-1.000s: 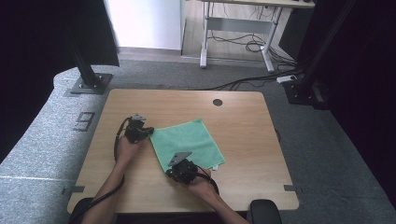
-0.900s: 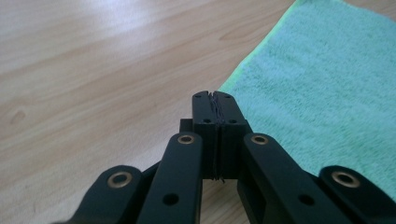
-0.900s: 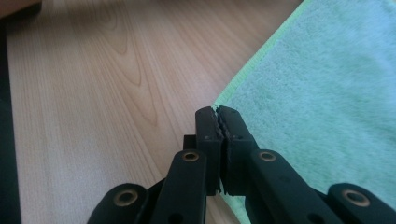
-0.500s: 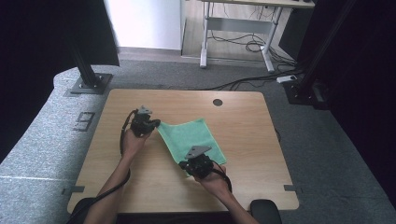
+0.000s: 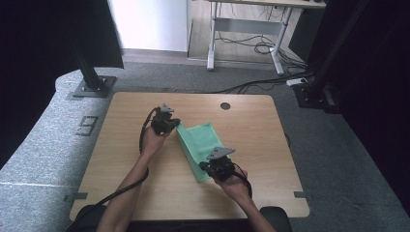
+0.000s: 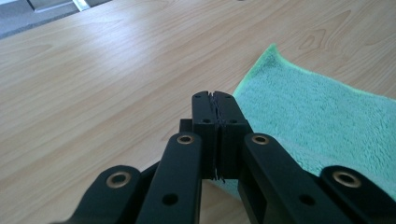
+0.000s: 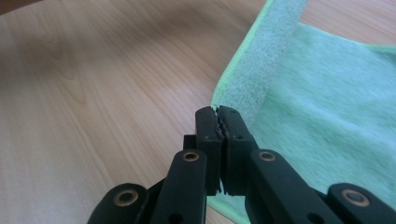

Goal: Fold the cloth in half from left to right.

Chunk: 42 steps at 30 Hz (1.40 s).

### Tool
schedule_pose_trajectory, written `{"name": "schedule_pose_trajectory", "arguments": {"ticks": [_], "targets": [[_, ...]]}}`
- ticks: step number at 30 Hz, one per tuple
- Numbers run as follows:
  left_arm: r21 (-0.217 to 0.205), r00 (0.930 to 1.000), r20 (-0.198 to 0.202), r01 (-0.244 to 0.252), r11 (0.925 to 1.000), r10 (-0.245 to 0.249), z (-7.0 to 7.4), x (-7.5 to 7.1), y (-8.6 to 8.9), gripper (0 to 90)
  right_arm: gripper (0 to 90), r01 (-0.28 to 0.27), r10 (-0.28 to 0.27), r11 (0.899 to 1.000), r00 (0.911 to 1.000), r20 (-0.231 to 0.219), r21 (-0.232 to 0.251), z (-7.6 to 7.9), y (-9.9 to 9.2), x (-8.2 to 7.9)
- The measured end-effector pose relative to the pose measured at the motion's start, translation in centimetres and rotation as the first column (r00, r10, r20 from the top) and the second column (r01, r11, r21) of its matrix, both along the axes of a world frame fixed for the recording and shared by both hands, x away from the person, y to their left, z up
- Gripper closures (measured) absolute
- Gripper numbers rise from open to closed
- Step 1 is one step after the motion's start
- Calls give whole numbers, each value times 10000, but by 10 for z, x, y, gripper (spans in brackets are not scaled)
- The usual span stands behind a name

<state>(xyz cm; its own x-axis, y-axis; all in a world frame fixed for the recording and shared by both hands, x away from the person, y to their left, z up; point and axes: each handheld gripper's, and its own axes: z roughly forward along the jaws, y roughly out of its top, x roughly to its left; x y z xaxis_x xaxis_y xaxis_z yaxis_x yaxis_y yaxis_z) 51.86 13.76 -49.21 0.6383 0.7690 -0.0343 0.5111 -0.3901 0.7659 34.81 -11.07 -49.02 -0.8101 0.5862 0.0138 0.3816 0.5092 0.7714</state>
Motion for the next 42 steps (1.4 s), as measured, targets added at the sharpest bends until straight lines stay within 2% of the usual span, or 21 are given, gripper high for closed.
{"name": "schedule_pose_trajectory", "arguments": {"ticks": [6,10,13,17,19,22,31,42], "targets": [[-21,9999,25,139,9999,-139,1,7,-15,880,870,425,-425,9991,9991,4,94,0,-16,5],[150,9997,12,243,9996,-243,0,12,-25,879,870,587,-587,9982,9983,-44,102,-1,-24,8],[-15,9996,-22,282,9996,-282,2,15,-29,879,870,642,-641,9979,9979,-46,35,-2,-28,9],[197,9990,25,435,9989,-436,4,19,-37,878,870,842,-842,9964,9964,-30,102,-1,-35,11],[58,9989,3,461,9989,-461,5,21,-41,878,870,964,-964,9953,9953,-15,106,0,-39,11],[306,9983,-81,573,9979,-571,2,25,-49,878,870,1081,-1080,9941,9941,-79,129,-1,-44,13],[590,9967,-198,798,9951,-787,0,33,-72,875,869,1404,-1399,9900,9898,-275,160,-2,-61,16],[964,9944,-587,937,9909,-883,-17,41,-90,871,869,1602,-1614,9868,9849,-630,-246,-17,-70,22]]}}
